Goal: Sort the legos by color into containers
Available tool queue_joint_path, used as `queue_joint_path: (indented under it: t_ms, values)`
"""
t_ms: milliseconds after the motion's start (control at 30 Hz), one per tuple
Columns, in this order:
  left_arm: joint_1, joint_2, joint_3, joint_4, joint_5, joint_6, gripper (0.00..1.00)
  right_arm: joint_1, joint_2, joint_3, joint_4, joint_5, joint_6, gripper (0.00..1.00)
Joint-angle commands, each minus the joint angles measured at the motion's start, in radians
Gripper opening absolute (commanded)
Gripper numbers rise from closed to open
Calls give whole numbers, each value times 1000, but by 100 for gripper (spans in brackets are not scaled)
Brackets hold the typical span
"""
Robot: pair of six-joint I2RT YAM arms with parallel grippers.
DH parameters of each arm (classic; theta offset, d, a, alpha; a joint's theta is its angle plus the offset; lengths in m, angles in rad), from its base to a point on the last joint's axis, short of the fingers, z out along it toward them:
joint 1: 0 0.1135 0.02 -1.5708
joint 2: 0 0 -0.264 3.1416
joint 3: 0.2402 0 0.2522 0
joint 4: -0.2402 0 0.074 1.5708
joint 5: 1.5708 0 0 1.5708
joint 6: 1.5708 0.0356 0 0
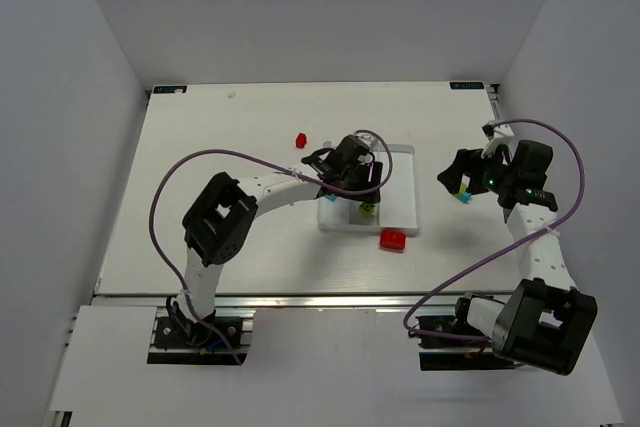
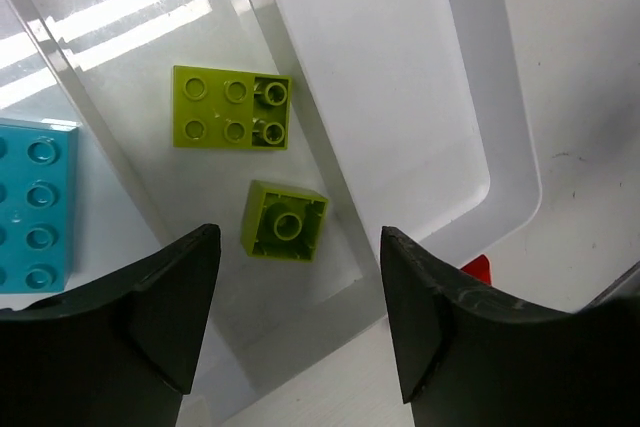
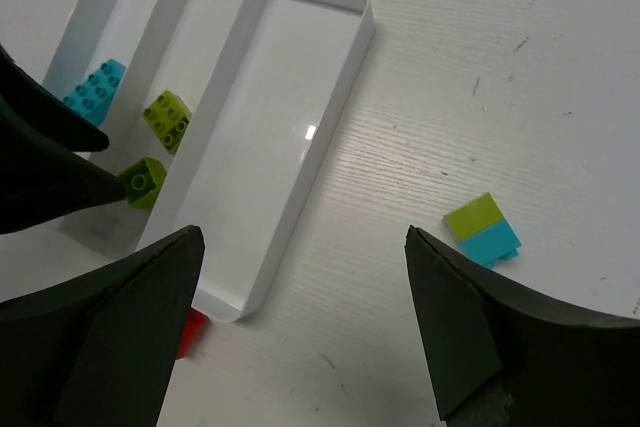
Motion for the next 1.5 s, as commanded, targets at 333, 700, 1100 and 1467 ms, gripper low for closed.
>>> queue_joint_path:
  t_ms: [333,700,1100,1467]
  values:
    - [36,-500,-201,-63,-210,266,13,-4,248,258,-279,171,-599,87]
    - [56,-844,-505,-12,-492,420,88,-12,523,443,-517,113,-999,85]
    - [56,-866,-541,12,-506,440,92,-32,629,433,-502,167,-1035,82]
    - [56,-869,-548,18,-519,443,92,-55,655,371,-424,173,-1024,82]
